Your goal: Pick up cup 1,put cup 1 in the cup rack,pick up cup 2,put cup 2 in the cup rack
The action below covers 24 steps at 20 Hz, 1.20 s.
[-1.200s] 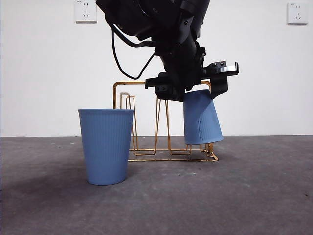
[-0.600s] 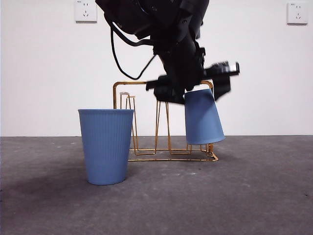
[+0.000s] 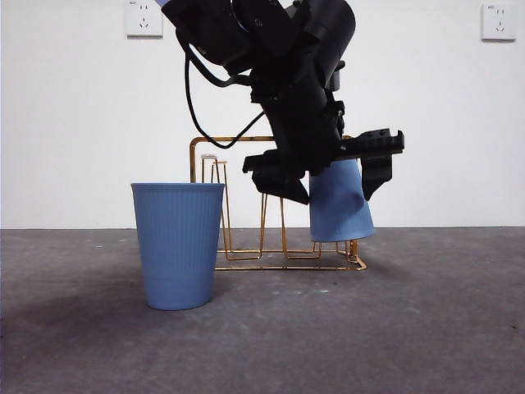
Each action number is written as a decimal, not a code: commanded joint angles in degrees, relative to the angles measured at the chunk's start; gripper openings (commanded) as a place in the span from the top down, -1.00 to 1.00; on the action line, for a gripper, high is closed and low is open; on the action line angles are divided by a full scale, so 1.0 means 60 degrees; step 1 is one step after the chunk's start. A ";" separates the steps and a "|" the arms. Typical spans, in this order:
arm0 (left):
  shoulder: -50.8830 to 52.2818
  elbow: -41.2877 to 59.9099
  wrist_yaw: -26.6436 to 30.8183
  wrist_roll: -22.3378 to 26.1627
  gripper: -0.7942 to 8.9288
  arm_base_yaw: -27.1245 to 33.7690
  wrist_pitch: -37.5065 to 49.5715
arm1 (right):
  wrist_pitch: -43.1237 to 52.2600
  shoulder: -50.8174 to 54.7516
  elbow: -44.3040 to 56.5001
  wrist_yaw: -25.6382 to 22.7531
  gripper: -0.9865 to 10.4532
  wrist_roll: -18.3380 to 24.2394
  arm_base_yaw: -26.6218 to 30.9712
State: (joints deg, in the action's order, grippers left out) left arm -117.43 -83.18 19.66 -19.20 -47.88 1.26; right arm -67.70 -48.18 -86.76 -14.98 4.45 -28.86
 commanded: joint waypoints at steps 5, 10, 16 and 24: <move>-0.0146 0.0098 -0.0721 -0.0372 -0.02 -0.0007 -0.0696 | 0.0066 0.0015 0.0040 0.0007 0.50 0.0047 -0.0004; -0.0142 0.0095 -0.1224 -0.0637 -0.02 -0.0080 -0.1093 | 0.0066 0.0011 0.0040 0.0007 0.50 0.0047 -0.0004; -0.0109 0.0095 -0.2229 -0.1024 -0.02 -0.0153 -0.1727 | 0.0066 0.0004 0.0040 0.0007 0.50 0.0044 -0.0004; 0.0346 0.0091 -0.3683 -0.1315 0.00 -0.0506 -0.1927 | 0.0058 -0.0007 0.0040 0.0004 0.50 0.0018 0.0000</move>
State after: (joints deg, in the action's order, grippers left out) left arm -116.68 -83.15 -1.61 -26.50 -50.37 -10.68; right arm -67.70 -48.21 -86.76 -14.98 4.51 -28.86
